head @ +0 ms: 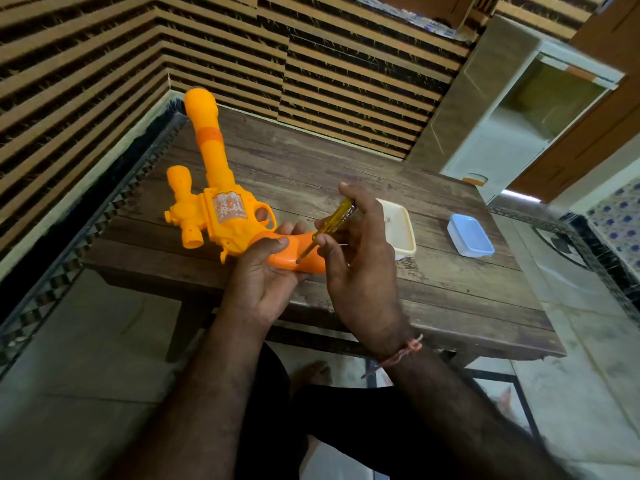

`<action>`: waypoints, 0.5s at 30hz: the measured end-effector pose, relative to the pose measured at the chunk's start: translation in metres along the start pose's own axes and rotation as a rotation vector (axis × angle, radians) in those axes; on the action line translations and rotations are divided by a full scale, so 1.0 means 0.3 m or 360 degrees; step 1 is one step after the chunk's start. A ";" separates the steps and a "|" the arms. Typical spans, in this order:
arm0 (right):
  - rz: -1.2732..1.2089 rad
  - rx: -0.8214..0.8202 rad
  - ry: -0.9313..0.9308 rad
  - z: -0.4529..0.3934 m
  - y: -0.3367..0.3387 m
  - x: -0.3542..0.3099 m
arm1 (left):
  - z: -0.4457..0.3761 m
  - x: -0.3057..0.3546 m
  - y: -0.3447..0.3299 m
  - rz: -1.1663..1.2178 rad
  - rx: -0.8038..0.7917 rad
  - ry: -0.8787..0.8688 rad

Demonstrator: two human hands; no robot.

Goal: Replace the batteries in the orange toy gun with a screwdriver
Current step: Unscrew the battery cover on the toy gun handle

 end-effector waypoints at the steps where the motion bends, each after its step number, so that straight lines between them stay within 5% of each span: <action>1: 0.0003 -0.0002 0.0010 0.001 0.000 -0.002 | 0.003 -0.002 -0.007 -0.0016 -0.0013 0.0000; 9: -0.0011 0.0260 0.0056 0.010 0.026 0.000 | -0.003 -0.017 -0.009 -0.0103 -0.0006 0.0007; 15: -0.0349 0.0177 -0.0092 0.008 -0.004 0.036 | -0.008 -0.029 0.004 -0.0083 0.0036 0.0068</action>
Point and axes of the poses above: each hand's wrist, its own z-axis away from the middle knuckle, its own y-axis out of the back of the hand, x = y × z, the point moved 10 cm from there along -z, towards the middle knuckle, and after that the axes turned 11 degrees about y, right-handed, at the moved point
